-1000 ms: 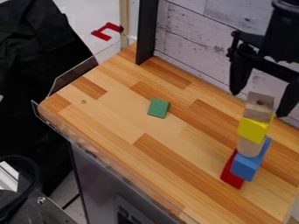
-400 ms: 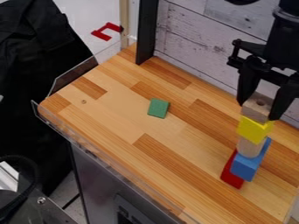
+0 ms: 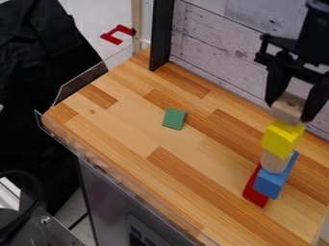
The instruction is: Put the wooden block with a hole in the middle on the right side of the green triangle
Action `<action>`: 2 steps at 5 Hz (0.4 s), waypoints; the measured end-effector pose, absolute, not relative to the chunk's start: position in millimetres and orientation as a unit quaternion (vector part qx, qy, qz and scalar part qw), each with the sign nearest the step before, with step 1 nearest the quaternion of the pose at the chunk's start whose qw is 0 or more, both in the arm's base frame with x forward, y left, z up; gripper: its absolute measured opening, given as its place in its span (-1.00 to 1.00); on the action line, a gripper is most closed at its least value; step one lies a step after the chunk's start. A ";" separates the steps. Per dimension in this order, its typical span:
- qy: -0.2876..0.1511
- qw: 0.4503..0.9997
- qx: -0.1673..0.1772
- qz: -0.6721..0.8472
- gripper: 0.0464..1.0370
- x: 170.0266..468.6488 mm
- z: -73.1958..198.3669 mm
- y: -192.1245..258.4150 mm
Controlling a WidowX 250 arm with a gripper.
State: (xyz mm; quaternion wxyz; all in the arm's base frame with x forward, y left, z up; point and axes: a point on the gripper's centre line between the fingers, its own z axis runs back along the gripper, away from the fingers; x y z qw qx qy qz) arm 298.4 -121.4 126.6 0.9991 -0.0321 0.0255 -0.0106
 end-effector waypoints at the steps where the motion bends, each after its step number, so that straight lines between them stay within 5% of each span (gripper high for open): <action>1: 0.004 0.999 -0.028 0.021 0.01 303.5 144.4 -98.2; 2: -0.001 0.998 -0.033 0.058 0.01 309.5 141.3 -72.4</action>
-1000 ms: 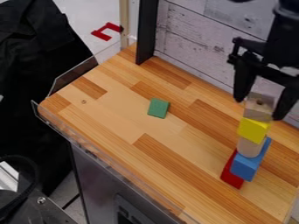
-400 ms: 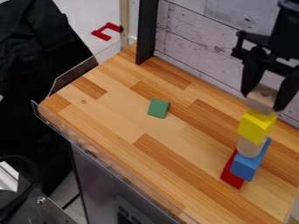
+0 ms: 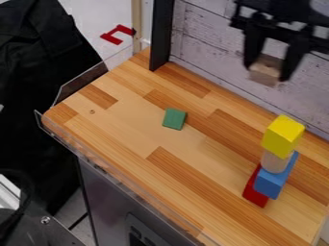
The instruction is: Put the wooden block with a hole in the middle on the right side of the green triangle
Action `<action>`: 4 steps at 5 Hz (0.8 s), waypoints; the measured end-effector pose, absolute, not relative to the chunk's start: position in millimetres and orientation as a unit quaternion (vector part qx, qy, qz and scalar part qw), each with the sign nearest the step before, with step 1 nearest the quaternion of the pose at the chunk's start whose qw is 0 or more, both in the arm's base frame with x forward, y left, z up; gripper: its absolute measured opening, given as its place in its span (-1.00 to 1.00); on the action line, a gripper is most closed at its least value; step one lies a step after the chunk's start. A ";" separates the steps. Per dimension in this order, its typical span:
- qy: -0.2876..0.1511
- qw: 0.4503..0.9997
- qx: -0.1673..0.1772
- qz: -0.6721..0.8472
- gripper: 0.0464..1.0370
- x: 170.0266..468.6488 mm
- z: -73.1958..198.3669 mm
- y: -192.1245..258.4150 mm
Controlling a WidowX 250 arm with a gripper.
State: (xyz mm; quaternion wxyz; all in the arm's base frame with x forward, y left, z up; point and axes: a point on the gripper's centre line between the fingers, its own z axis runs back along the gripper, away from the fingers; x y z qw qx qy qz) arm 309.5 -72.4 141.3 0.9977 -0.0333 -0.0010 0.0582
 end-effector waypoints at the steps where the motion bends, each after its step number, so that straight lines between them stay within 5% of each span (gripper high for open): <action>1: 0.017 0.997 -0.033 0.070 0.01 308.0 116.2 -45.9; 4: 0.029 0.998 -0.013 -0.056 0.01 300.8 35.3 -30.9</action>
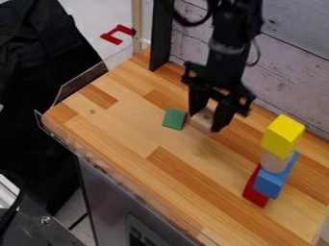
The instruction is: Put the wooden block with a hole in the middle on the right side of the green triangle
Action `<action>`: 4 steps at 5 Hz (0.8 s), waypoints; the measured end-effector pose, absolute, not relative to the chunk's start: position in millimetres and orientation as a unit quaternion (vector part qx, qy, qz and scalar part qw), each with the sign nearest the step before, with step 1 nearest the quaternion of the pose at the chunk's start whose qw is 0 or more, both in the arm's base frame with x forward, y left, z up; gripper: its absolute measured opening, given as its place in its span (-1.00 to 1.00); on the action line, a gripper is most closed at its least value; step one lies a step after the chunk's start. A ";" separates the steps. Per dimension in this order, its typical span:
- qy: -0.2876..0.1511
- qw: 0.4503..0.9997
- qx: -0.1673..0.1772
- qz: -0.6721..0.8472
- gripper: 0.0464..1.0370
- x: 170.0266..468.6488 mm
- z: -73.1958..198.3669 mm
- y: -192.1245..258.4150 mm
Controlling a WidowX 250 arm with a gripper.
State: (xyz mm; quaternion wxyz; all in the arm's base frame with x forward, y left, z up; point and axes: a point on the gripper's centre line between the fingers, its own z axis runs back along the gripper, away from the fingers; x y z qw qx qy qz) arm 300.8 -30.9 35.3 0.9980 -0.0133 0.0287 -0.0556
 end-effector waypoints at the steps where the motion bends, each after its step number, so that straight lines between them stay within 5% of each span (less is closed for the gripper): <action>1: 0.057 0.998 0.003 -0.034 0.01 299.1 12.7 -25.3; 4: 0.072 0.996 0.014 0.043 0.01 317.8 -6.9 -19.6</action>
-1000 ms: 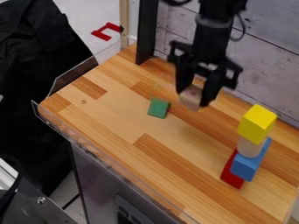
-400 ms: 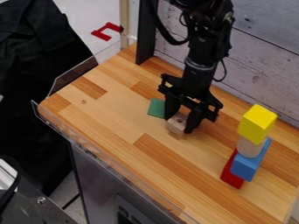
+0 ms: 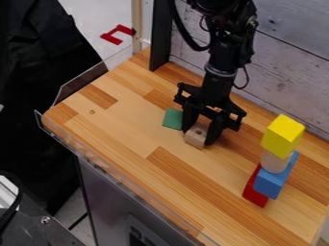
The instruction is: Put the wooden block with a hole in the middle on the right side of the green triangle
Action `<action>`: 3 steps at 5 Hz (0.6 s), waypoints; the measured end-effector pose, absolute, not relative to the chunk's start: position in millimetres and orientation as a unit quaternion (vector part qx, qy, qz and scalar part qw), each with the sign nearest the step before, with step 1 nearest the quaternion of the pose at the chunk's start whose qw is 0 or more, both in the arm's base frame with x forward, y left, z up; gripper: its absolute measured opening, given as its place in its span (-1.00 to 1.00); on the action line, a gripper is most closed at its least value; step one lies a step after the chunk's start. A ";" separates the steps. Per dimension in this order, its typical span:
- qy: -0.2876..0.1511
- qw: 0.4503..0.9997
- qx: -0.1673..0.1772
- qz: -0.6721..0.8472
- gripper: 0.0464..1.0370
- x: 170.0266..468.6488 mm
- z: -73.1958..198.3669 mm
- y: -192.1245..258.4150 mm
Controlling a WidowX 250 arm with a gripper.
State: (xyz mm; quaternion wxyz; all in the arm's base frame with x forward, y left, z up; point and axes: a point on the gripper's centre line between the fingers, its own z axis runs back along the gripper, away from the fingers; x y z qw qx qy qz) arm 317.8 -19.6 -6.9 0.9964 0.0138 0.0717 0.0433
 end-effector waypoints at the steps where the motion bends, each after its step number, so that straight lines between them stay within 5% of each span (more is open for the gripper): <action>1: 0.069 0.996 0.008 0.049 0.15 321.0 -5.8 -21.7; 2: 0.070 0.996 -0.007 0.062 0.75 317.1 -6.4 -26.0; 3: 0.048 0.995 -0.024 0.085 0.95 311.3 9.2 -23.3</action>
